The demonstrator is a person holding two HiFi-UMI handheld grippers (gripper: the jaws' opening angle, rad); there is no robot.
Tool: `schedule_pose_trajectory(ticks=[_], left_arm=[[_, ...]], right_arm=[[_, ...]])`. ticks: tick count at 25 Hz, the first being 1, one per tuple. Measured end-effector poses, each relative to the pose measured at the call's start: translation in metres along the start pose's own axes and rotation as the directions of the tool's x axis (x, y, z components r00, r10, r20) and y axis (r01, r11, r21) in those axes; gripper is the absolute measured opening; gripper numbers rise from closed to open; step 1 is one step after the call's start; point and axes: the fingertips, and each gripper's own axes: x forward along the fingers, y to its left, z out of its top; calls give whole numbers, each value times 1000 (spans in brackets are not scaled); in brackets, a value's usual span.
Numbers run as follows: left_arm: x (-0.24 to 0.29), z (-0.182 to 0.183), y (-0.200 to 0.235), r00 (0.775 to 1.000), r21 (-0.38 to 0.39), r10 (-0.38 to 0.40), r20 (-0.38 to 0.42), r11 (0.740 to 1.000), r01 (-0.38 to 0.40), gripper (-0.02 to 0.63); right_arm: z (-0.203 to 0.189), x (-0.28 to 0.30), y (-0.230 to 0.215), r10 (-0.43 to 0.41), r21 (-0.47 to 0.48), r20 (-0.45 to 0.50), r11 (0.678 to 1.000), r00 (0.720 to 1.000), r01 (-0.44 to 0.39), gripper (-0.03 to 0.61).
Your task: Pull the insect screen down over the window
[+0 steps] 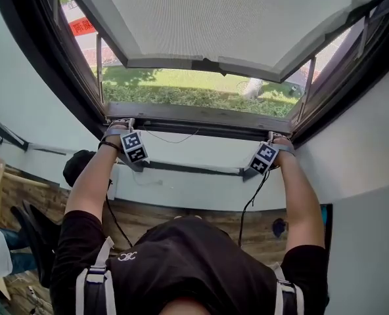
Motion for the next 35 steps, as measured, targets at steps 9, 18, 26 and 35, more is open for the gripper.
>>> schedule_pose_trajectory(ticks=[9, 18, 26, 35], left_arm=[[3, -5, -26, 990, 0, -143, -5, 990, 143, 258], [11, -1, -27, 990, 5, -136, -20, 991, 136, 239], [8, 2, -24, 988, -116, -148, 35, 982, 151, 304], [2, 3, -21, 993, -168, -99, 66, 980, 109, 307]], right_arm=[[0, -2, 19, 107, 15, -8, 994, 994, -107, 262], [2, 2, 26, 78, 39, -93, 996, 993, -74, 327], [12, 4, 25, 52, 184, -25, 982, 998, -47, 377], [7, 1, 19, 6, 194, -26, 981, 1000, 0, 351]])
